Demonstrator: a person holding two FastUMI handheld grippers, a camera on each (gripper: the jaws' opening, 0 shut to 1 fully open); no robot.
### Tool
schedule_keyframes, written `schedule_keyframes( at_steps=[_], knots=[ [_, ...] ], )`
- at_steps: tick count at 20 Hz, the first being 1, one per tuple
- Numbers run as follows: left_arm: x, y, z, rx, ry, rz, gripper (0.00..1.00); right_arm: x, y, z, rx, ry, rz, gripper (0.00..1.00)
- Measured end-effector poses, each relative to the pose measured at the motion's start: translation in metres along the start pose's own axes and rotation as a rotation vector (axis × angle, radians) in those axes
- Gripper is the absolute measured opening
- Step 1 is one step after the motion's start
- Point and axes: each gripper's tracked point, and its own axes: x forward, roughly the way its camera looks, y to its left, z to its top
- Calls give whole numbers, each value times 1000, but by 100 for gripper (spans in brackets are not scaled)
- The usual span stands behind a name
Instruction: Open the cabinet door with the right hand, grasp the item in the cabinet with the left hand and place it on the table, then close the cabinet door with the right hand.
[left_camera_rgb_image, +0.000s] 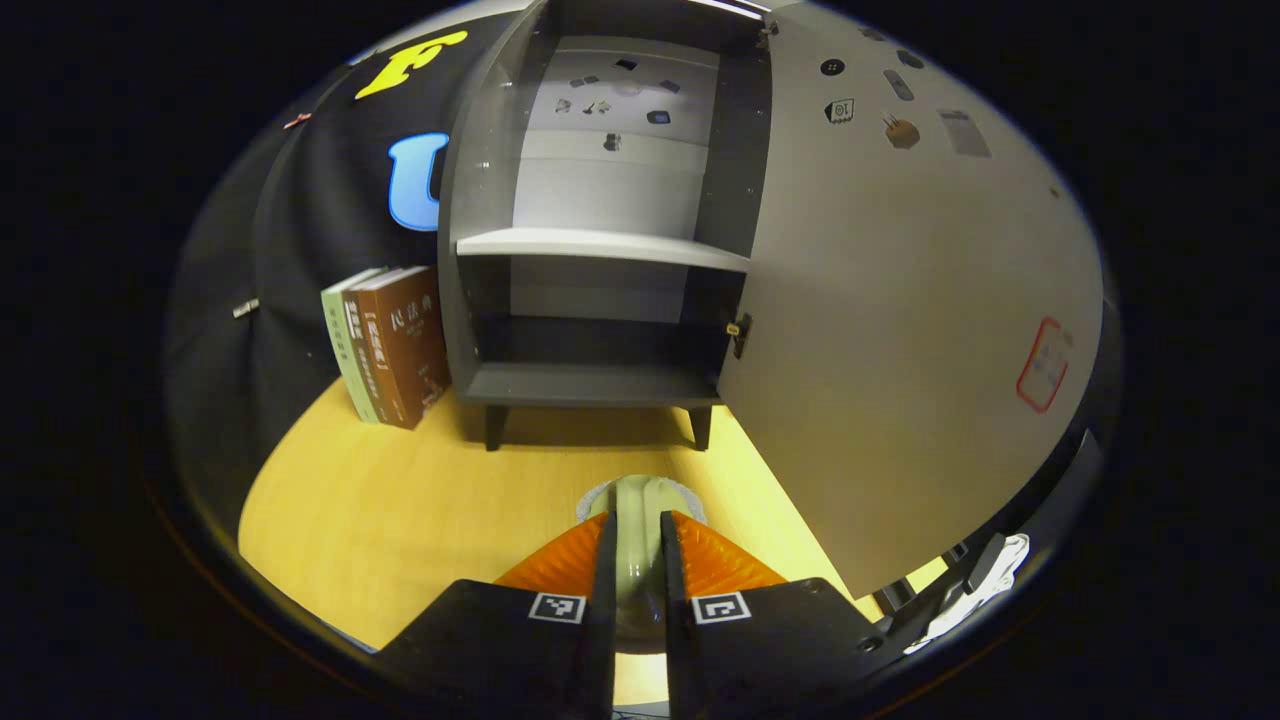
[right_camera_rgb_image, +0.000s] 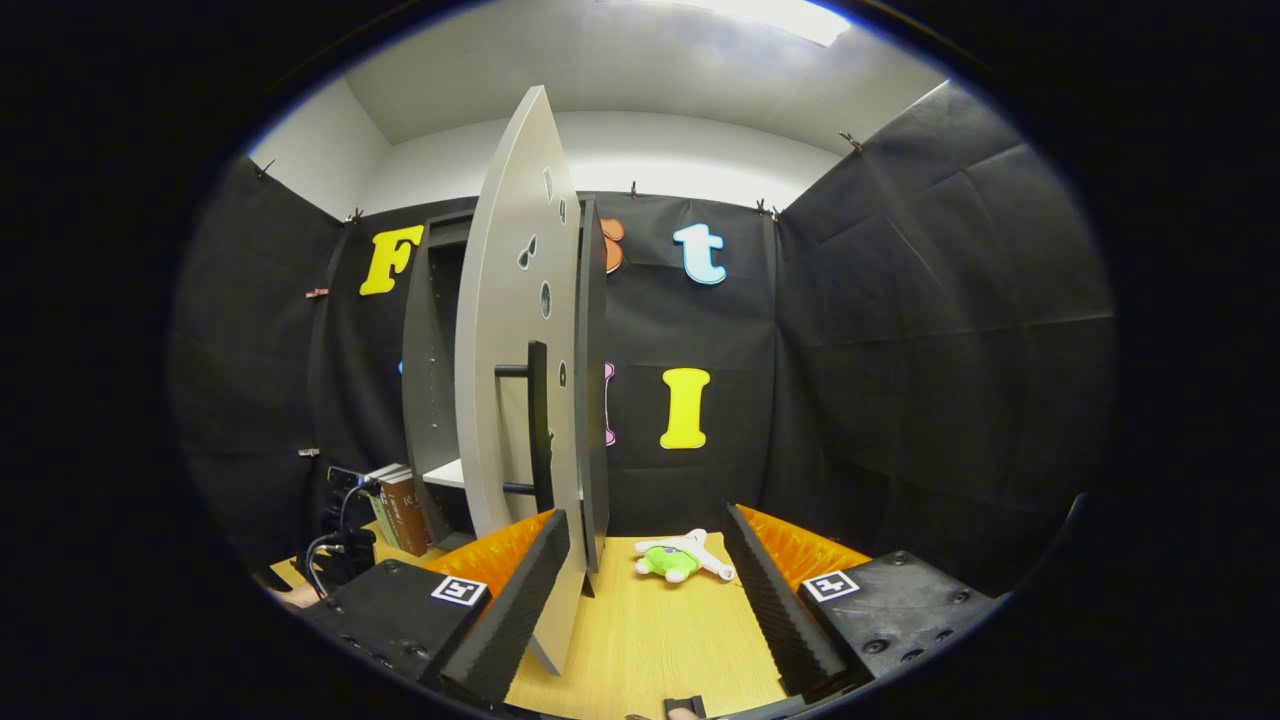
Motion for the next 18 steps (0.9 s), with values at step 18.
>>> schedule_keyframes(
  at_steps=[18],
  knots=[
    [66,24,-142,-18,89,125,29,23,-19,-52,-1,79,90,98]
  ],
)
